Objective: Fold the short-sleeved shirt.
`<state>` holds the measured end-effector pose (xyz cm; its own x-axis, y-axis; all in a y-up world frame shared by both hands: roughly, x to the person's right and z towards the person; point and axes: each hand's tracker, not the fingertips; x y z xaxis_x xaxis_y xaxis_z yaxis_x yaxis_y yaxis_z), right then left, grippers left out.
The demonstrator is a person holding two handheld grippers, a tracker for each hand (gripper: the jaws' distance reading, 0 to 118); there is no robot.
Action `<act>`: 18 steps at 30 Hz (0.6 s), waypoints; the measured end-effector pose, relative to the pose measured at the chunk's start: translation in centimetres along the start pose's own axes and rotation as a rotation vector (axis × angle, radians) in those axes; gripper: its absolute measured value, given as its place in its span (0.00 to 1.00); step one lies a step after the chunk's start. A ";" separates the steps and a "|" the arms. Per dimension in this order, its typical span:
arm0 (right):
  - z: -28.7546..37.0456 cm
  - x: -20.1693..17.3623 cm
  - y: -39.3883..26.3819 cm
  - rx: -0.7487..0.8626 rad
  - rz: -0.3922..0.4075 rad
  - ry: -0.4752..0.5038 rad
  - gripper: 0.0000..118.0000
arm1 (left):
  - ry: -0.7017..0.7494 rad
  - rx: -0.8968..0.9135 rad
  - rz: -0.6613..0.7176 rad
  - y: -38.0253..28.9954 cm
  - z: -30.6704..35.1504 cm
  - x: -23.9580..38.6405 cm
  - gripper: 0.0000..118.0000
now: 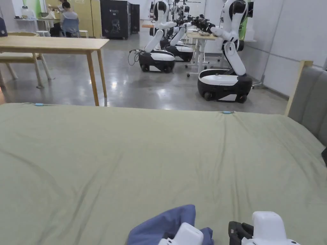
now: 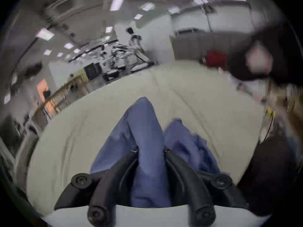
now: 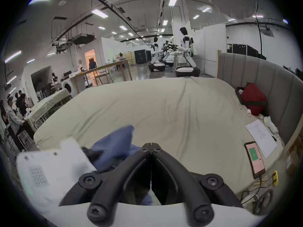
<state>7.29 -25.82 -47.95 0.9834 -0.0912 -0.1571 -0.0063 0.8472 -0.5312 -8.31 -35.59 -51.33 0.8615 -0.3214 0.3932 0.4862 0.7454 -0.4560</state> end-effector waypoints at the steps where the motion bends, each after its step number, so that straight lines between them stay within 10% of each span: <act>1: 0.2 0.5 -0.1 -0.005 -0.001 -0.011 0.01 | -0.004 -0.008 0.003 -0.6 -1.0 0.9 0.59; 3: 0.3 1.7 -0.3 -0.013 -0.012 -0.020 0.01 | -0.106 -0.047 0.071 -0.9 -1.6 0.7 0.86; 12: -0.5 2.4 -0.7 -0.005 -0.062 0.061 0.01 | -0.222 0.150 0.664 0.9 5.0 -11.5 0.93; 14: -0.7 2.2 -0.7 -0.009 -0.076 0.076 0.01 | -0.242 0.042 0.767 -0.1 2.9 -12.8 0.70; 16: -0.8 1.9 -0.8 -0.010 -0.084 0.086 0.01 | -0.342 0.010 0.830 -1.1 1.5 -12.5 0.07; 18: -1.1 1.7 -0.8 -0.021 -0.074 0.083 0.01 | -0.464 -0.051 0.850 -1.7 -0.3 -10.0 0.07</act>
<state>8.76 -27.26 -48.67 0.9628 -0.1972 -0.1845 0.0615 0.8254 -0.5611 -17.73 -33.85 -54.75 0.7900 0.5838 0.1871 -0.2568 0.5923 -0.7637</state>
